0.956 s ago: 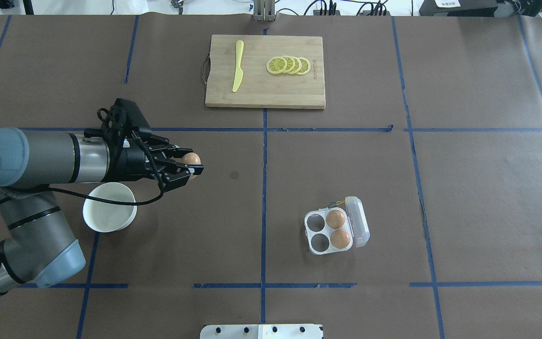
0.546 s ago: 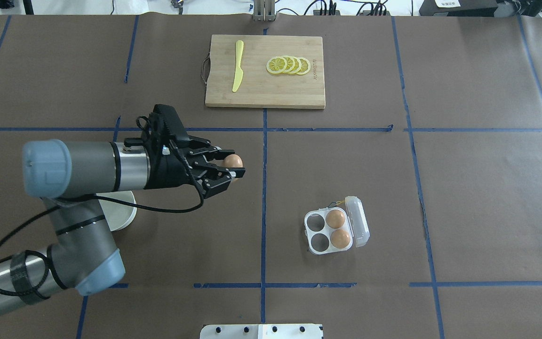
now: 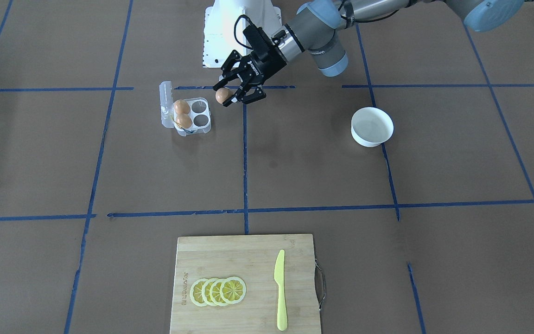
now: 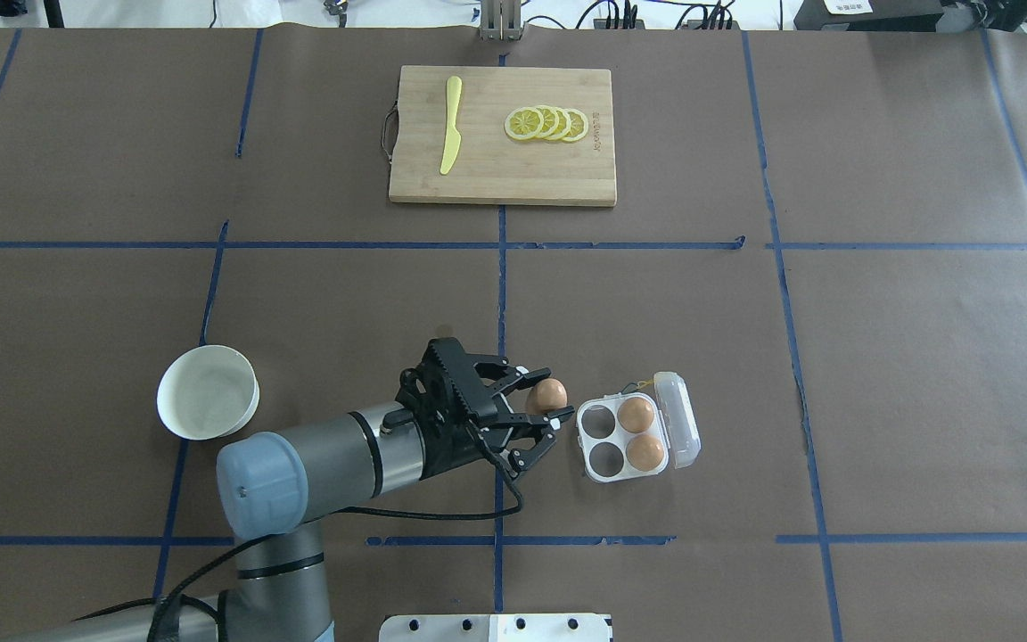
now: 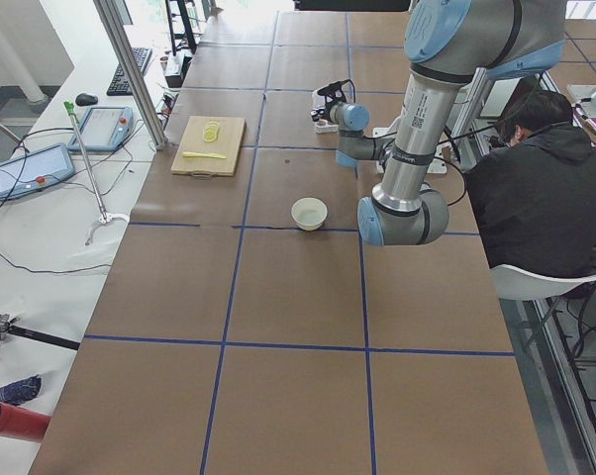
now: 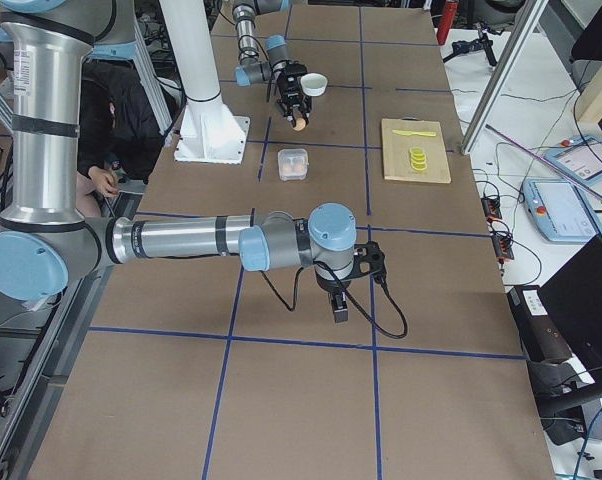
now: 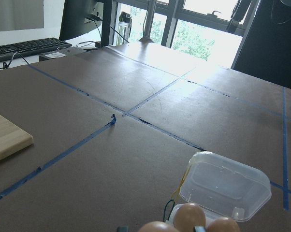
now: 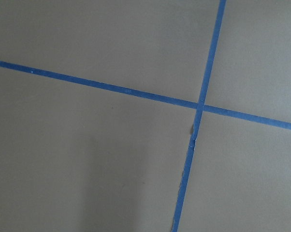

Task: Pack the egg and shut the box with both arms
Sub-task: 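Lower the egg into the empty carton slot and open the left gripper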

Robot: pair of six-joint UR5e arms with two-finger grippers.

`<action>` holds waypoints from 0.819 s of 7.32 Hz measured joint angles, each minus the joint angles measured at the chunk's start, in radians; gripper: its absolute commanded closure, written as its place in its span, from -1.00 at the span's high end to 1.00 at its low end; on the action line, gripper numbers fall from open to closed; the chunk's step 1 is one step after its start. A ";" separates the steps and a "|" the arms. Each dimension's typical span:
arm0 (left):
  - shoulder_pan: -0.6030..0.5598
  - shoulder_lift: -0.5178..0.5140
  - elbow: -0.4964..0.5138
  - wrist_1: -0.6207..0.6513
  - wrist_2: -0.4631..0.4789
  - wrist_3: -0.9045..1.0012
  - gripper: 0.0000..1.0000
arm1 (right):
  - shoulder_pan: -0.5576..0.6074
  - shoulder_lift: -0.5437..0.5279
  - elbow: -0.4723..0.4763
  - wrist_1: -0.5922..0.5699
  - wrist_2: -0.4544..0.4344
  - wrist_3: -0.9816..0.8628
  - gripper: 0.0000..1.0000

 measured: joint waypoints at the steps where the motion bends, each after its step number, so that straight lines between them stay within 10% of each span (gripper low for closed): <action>1: 0.016 -0.044 0.056 -0.009 0.013 0.019 -0.95 | 0.000 0.000 -0.001 0.000 -0.001 0.000 1.00; 6: 0.068 -0.158 0.201 -0.017 0.017 0.030 -0.50 | 0.001 0.000 -0.005 0.000 -0.003 0.000 1.00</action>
